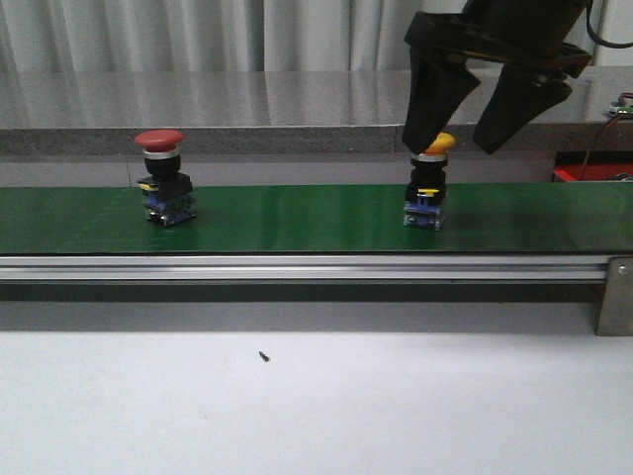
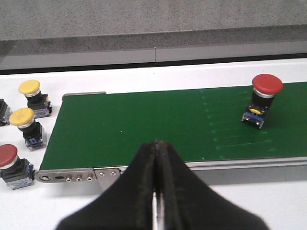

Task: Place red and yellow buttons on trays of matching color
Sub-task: 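Grasp the yellow button off the conveyor with the right gripper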

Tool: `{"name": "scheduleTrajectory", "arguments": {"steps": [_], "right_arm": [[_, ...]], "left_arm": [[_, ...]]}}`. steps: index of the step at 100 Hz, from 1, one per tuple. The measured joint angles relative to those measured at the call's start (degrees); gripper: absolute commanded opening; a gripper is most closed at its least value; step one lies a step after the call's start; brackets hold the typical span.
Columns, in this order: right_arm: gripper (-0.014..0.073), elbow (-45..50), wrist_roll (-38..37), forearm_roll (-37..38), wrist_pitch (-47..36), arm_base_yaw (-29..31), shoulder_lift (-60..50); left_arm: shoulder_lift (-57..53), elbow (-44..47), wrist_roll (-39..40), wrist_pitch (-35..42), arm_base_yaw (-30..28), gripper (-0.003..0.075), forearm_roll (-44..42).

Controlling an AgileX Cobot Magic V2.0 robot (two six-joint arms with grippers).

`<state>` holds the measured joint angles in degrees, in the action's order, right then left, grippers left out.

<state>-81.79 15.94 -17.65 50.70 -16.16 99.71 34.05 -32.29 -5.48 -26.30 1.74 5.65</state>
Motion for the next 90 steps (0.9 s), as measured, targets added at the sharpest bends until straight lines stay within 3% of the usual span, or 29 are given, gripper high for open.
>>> {"name": "scheduleTrajectory", "arguments": {"steps": [14,45,70,90], "right_arm": [[0.0567,-0.3,0.0,1.4,-0.9,0.0,2.4],[0.0274,-0.3,0.0,2.3,-1.8,0.0,4.3],[0.0256,-0.4,0.0,2.7,-1.2,0.2,4.2],[0.0256,-0.4,-1.1,2.7,4.7,2.9,0.7]], "left_arm": [[0.0,0.0,0.0,0.0,0.0,-0.0019,0.0],[0.0,0.0,0.0,0.0,0.0,-0.0020,0.0],[0.0,0.0,0.0,0.0,0.0,-0.0020,0.0],[0.0,0.0,0.0,-0.1,0.0,-0.0020,0.0]]}}
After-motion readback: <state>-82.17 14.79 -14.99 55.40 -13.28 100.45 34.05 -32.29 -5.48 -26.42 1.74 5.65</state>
